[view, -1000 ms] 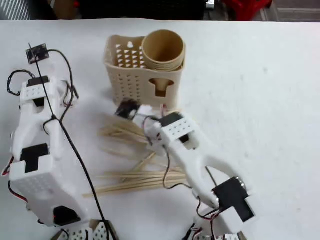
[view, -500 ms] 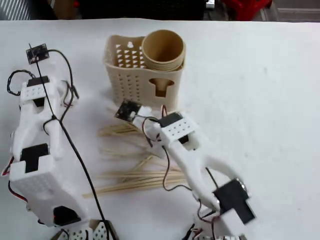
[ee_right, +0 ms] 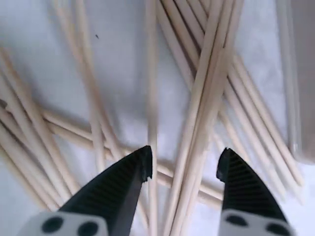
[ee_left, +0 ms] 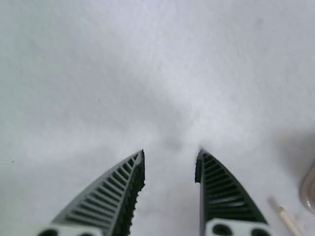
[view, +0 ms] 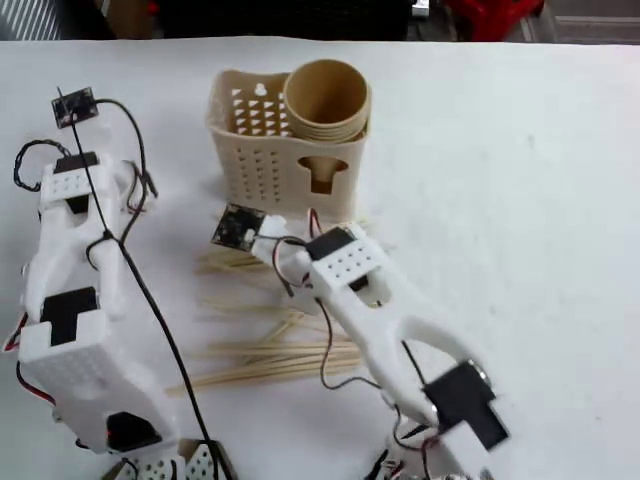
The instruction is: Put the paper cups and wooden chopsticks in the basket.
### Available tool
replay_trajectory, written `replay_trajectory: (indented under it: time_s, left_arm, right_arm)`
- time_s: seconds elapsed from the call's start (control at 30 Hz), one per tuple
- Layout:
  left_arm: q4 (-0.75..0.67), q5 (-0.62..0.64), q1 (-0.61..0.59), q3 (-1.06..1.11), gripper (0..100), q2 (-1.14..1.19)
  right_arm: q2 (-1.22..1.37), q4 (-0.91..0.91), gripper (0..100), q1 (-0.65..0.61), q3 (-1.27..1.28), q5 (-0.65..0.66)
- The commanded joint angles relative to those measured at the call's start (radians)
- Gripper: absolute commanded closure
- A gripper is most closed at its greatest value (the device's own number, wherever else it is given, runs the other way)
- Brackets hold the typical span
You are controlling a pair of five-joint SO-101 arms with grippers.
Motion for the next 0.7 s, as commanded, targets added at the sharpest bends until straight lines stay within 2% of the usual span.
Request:
replay_trajectory:
  time_s: [0.0,0.13,0.33,0.67]
  left_arm:
    - [-0.02,0.008,0.013,-0.008,82,-0.007]
    - [-0.02,0.008,0.013,-0.009,82,-0.007]
    - [-0.02,0.008,0.013,-0.009,82,-0.007]
    - [-0.02,0.008,0.013,-0.009,82,-0.007]
  right_arm:
    - [0.065,-0.022,77.6,0.045,-0.103,0.015]
    - [0.136,-0.03,79.3,0.085,-0.146,0.015]
    - [0.136,-0.025,95.5,0.079,-0.152,0.009]
    - [-0.027,0.047,97.6,0.084,-0.153,0.005]
